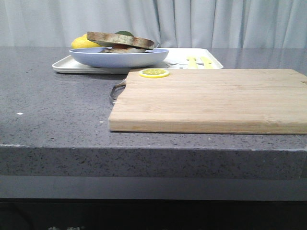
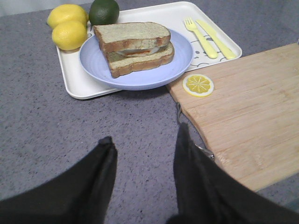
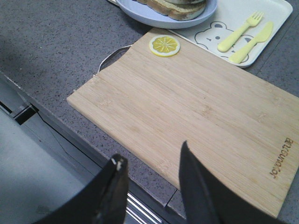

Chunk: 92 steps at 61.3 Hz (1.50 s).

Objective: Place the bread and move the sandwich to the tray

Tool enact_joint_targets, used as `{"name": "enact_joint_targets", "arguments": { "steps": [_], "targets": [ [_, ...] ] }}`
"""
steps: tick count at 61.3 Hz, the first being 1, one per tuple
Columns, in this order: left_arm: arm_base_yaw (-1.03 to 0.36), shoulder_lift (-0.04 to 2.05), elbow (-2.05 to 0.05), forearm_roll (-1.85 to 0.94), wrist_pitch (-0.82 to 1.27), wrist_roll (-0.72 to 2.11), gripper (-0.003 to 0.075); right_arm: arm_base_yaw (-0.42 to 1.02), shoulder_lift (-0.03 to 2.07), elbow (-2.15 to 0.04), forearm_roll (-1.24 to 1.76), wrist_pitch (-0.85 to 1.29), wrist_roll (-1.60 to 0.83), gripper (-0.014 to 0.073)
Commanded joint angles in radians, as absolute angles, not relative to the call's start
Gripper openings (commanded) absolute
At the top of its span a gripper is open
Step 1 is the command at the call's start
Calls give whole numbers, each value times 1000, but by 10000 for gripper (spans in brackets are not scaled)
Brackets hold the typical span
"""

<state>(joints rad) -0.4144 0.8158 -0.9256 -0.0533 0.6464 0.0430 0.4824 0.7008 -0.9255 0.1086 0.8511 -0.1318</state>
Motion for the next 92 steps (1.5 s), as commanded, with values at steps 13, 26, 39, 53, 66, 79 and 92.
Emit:
{"name": "enact_joint_targets", "arguments": {
  "steps": [13, 26, 39, 53, 66, 79, 92],
  "targets": [
    [-425, 517, -753, -33, 555, 110, 291, 479, 698, -947, 106, 787, -135, 300],
    [-425, 443, -719, -33, 599, 110, 291, 479, 698, -947, 106, 799, -135, 300],
    [-425, 443, -719, -39, 595, 110, 291, 479, 698, -947, 106, 824, -135, 300],
    [-425, 443, -719, -39, 595, 110, 287, 479, 698, -947, 118, 824, -135, 202],
    [-425, 443, -719, -39, 594, 110, 92, 479, 698, -947, 139, 825, -135, -36],
    [-425, 443, -719, -37, 602, 110, -20, 479, 698, -947, 139, 825, -135, -69],
    [-425, 443, -719, -37, 595, 110, -20, 479, 698, -947, 139, 825, -135, -69]
  ]
}}
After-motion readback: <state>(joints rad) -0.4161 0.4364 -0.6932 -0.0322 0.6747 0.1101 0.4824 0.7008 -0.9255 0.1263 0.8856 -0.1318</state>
